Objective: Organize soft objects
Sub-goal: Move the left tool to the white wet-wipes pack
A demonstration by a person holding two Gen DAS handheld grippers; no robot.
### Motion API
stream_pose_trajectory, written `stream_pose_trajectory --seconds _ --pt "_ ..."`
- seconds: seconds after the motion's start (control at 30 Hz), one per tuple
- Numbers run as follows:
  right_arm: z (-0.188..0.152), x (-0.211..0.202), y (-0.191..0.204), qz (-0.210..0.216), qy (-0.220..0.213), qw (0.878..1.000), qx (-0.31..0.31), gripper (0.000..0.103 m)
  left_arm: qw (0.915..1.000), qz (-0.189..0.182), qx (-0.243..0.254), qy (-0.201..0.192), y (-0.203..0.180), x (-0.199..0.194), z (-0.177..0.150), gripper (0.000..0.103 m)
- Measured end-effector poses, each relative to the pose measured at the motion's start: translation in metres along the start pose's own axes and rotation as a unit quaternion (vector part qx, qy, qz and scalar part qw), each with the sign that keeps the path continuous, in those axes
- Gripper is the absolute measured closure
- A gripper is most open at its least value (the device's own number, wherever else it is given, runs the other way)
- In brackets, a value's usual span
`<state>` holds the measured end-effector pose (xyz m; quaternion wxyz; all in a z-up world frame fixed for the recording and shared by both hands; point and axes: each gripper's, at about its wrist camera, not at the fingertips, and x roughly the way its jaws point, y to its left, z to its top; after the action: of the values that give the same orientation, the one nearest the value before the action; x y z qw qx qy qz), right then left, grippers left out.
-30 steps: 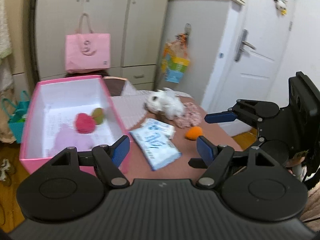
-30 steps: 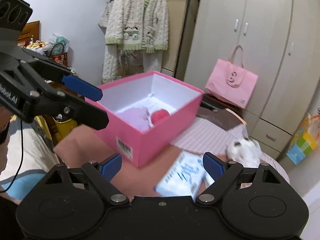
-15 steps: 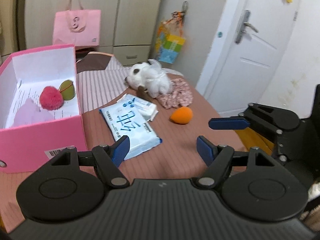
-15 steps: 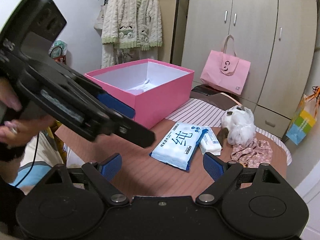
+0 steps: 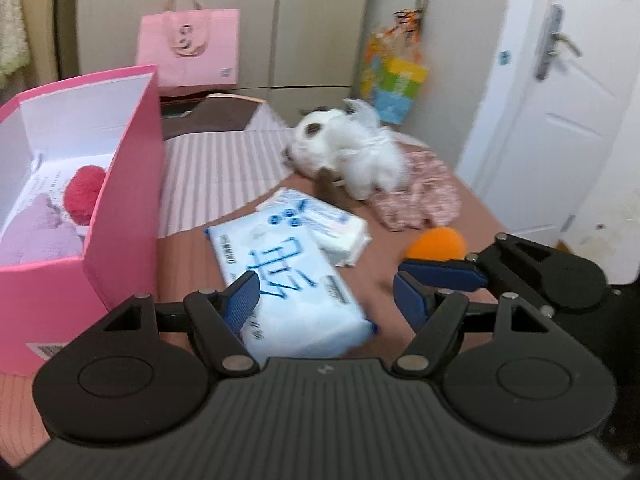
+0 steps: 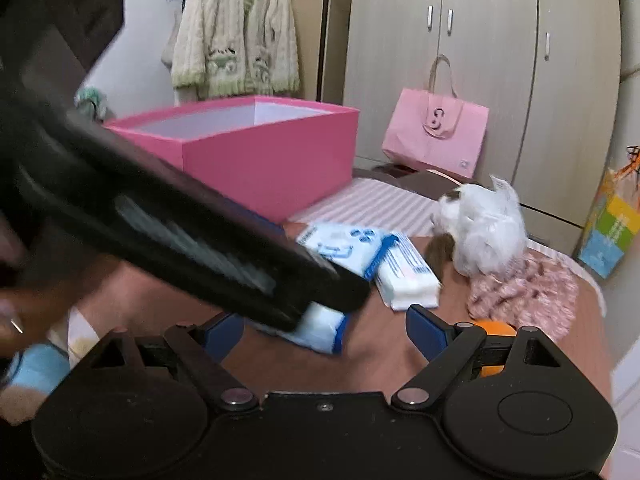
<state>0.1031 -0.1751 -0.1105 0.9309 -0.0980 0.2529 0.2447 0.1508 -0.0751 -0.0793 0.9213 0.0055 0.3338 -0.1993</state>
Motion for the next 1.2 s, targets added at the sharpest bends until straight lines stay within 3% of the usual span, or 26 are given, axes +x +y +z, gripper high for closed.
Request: stream_pose_trajectory --seconds 0.17,0.4,0.57,0.63,0.73,0.83,1.07,1.2 --pt "0.002 0.026 0.004 0.019 0.017 1.0 -0.008 0.012 0.9988 0.03 -0.037 0.003 0.007 0.013 0.002 0.032" --pt "0.001 0.038 0.005 0.024 0.015 0.999 -0.025 0.012 0.9976 0.061 -0.027 0.018 0.003 0.021 -0.002 0.032" --pt "-0.001 0.035 -0.001 0.037 0.012 0.999 -0.019 0.014 0.9972 0.049 -0.045 0.036 0.008 0.023 0.001 0.033" --pt "-0.003 0.034 -0.004 0.054 0.01 0.998 -0.014 0.022 0.9969 0.041 -0.052 0.044 0.009 0.022 0.001 0.034" --pt "-0.005 0.03 -0.005 0.055 0.002 0.998 -0.005 0.027 0.9964 0.031 -0.063 0.047 0.011 0.02 -0.001 0.036" --pt "-0.005 0.026 -0.016 0.064 -0.004 0.997 0.037 0.035 0.9959 0.02 -0.074 0.05 0.014 0.019 -0.002 0.036" --pt "-0.009 0.024 -0.02 0.068 0.004 0.996 0.058 0.039 0.9965 0.004 -0.065 0.052 0.004 0.015 -0.006 0.041" --pt "-0.009 0.016 -0.025 0.068 0.012 0.994 0.089 0.048 0.9962 -0.01 -0.068 0.054 0.002 0.013 -0.007 0.041"
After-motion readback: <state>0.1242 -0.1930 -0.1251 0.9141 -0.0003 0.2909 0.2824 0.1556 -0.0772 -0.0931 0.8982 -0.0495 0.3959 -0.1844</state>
